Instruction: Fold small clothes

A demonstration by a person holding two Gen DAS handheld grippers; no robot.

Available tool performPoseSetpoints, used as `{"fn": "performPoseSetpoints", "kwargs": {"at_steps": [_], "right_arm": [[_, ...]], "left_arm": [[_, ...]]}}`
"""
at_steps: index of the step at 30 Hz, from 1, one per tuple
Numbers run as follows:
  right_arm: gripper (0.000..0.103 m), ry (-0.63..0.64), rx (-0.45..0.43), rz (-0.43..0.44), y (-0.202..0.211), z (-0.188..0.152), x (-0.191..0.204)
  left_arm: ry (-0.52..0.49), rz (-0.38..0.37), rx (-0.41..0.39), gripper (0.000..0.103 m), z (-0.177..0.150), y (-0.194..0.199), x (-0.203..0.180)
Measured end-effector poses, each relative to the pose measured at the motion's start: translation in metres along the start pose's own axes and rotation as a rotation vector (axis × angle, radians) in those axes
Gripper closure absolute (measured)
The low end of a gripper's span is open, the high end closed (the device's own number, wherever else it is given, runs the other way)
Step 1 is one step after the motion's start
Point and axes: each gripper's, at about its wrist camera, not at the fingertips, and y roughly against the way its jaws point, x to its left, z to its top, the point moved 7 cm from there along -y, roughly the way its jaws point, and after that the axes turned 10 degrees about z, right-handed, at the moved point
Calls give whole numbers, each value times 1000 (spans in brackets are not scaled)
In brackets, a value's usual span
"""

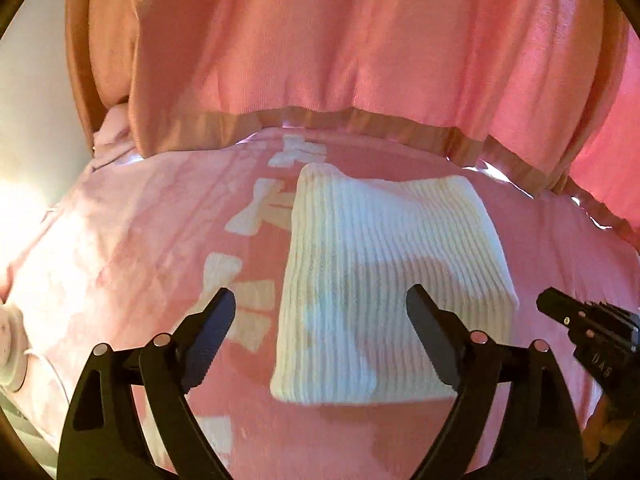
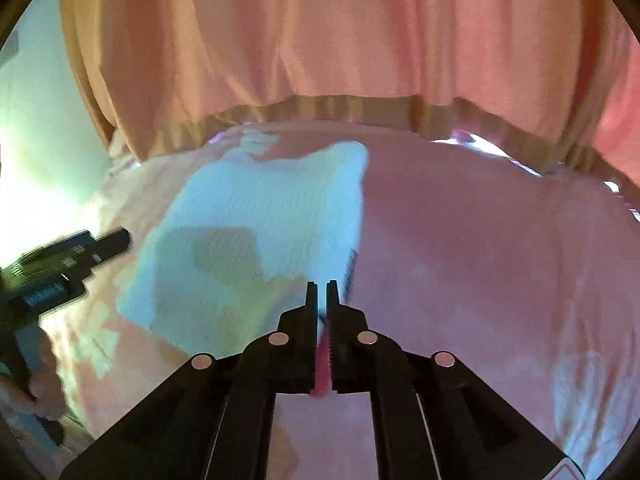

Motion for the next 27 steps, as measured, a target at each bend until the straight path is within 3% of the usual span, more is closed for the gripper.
{"fn": "performPoseSetpoints", "kwargs": {"at_steps": [8,16,20,27], "right_arm": [[73,11,-18,-71,7,-33,0],[58,10,-58,-113,15,-57,0],[56,13,-57,-136,14,-65,-6],[55,18,-45,-156,12,-73,-16]], "left_arm": [[-47,84,-64,13,-35,21,-13],[-96,155,-117,10,-68,15,-18],[-103,198,-138,10,-72,11,-16],[-46,198,-131,10,-70,9,-5]]}}
